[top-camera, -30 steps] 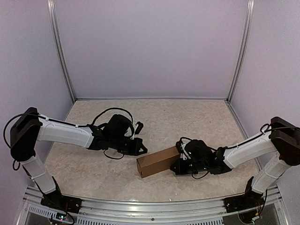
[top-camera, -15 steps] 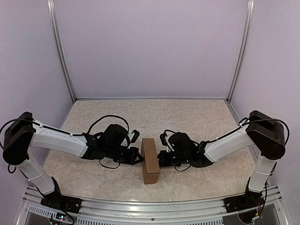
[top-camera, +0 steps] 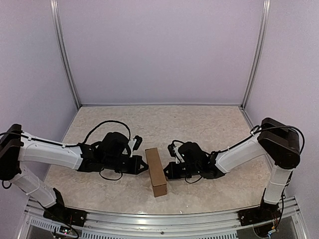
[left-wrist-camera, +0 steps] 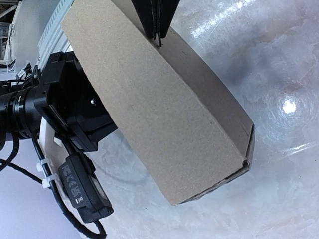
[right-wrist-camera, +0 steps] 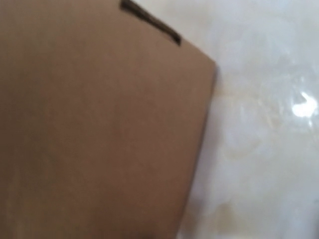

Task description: Fold the paper box

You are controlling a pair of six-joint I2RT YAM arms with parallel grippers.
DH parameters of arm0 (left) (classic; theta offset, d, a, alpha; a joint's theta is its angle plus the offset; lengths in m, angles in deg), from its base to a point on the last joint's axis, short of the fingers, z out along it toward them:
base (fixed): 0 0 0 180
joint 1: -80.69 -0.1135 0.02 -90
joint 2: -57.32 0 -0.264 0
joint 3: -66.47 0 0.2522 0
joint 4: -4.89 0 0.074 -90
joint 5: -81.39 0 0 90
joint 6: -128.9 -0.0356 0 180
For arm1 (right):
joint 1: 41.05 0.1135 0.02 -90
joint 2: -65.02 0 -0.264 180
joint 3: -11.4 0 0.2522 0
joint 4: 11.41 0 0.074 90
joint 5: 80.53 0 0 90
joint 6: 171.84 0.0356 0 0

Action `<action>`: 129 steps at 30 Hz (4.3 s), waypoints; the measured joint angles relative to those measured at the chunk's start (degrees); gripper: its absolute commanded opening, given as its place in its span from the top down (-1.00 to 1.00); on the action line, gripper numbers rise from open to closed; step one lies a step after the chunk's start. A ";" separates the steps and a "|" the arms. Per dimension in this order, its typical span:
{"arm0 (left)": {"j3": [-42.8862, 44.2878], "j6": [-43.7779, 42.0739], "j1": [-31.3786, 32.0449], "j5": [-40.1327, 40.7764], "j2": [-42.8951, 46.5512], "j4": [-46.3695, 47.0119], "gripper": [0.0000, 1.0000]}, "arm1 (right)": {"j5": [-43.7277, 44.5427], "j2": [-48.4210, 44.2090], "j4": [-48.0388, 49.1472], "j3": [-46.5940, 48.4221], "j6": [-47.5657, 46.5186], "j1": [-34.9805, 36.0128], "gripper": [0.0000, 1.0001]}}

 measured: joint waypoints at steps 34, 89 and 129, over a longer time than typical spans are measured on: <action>15.15 -1.57 2.12 -2.56 -12.26 -2.67 1.00 | -8.57 1.53 27.30 -17.51 0.87 -3.52 1.00; 21.88 -0.59 1.97 5.79 -12.22 -17.99 1.00 | -13.84 10.60 35.78 -9.46 1.66 -4.13 1.00; 30.64 -10.78 -5.62 19.19 0.81 -32.89 -0.83 | 17.03 -40.70 -11.02 -15.87 -18.84 -11.17 -0.96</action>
